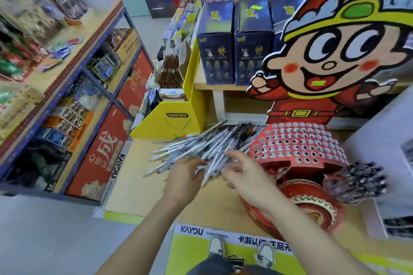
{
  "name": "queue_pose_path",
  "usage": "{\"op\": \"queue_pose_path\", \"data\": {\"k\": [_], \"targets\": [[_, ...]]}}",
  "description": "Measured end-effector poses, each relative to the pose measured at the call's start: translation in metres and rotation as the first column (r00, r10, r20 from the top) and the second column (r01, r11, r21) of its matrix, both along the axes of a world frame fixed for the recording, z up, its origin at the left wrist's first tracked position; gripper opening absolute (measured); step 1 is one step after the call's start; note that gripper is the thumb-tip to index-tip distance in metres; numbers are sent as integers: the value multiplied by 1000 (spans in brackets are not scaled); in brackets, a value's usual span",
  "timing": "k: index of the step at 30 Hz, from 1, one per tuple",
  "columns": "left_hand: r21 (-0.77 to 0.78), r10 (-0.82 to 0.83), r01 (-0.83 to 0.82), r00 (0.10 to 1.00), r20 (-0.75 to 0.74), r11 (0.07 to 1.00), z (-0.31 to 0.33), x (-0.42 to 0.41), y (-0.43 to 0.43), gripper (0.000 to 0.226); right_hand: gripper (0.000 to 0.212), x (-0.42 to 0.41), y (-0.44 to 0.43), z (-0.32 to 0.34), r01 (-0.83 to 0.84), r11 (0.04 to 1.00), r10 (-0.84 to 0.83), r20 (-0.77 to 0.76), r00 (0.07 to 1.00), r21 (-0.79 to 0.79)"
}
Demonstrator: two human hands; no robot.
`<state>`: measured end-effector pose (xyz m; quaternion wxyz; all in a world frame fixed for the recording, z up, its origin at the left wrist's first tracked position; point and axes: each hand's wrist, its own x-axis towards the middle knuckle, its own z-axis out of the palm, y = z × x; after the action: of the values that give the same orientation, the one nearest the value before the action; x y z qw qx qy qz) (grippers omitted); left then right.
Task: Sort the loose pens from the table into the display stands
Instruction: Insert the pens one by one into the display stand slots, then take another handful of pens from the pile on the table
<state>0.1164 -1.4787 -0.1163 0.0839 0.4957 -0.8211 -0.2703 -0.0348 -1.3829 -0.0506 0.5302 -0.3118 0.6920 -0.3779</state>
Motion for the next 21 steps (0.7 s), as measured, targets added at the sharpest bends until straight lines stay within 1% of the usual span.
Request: {"op": "queue_pose_path", "data": {"k": [1, 2, 3, 4, 5, 7, 9, 12, 14, 15, 16, 18, 19, 21], "targets": [[-21, -18, 19, 999, 37, 1000, -2, -1, -6, 24, 37, 8, -5, -14, 72, 994, -85, 169, 982, 85], [-30, -39, 42, 995, 89, 999, -5, -3, -13, 26, 34, 16, -10, -28, 141, 977, -182, 288, 940, 157], [-28, -64, 69, 987, 150, 997, -9, -6, -19, 30, 30, 21, -14, -42, 217, 951, -282, 335, 899, 219], [-17, -90, 96, 975, 203, 995, -15, -10, -25, 34, 27, 25, -19, -56, 304, 915, -383, 334, 861, 266], [8, -119, 121, 964, 239, 993, -21, -14, -30, 38, 25, 29, -24, -67, 382, 877, -462, 291, 838, 291], [47, -195, 190, 941, 276, 981, -34, -22, -36, 48, 21, 35, -38, -86, 529, 799, -590, 203, 781, 286], [24, -265, 270, 920, 288, 963, -49, -28, -43, 59, 18, 43, -55, -99, 643, 710, -698, 162, 698, 288], [-4, -331, 343, 907, 259, 939, -62, -35, -50, 68, 35, 50, -84, -117, 760, 603, -790, 55, 610, 243], [-67, -338, 362, 912, 231, 930, -68, -37, -53, 58, 41, 50, -100, -123, 811, 553, -824, -18, 566, 191], [-87, -334, 358, 918, 211, 929, -69, -37, -55, 54, 44, 49, -105, -125, 822, 541, -830, -43, 556, 176], [-67, -345, 364, 917, 202, 929, -71, -35, -56, 50, 45, 48, -109, -128, 822, 546, -823, -76, 562, 163], [-3, -390, 397, 902, 184, 918, -77, -32, -60, 45, 42, 47, -111, -133, 779, 604, -765, -151, 626, 167], [14, -409, 411, 900, 150, 911, -79, -29, -61, 45, 42, 47, -111, -136, 752, 634, -731, -177, 659, 180], [18, -443, 444, 892, 87, 896, -86, -23, -68, 51, 44, 50, -109, -140, 727, 658, -692, -221, 687, 199]]}}
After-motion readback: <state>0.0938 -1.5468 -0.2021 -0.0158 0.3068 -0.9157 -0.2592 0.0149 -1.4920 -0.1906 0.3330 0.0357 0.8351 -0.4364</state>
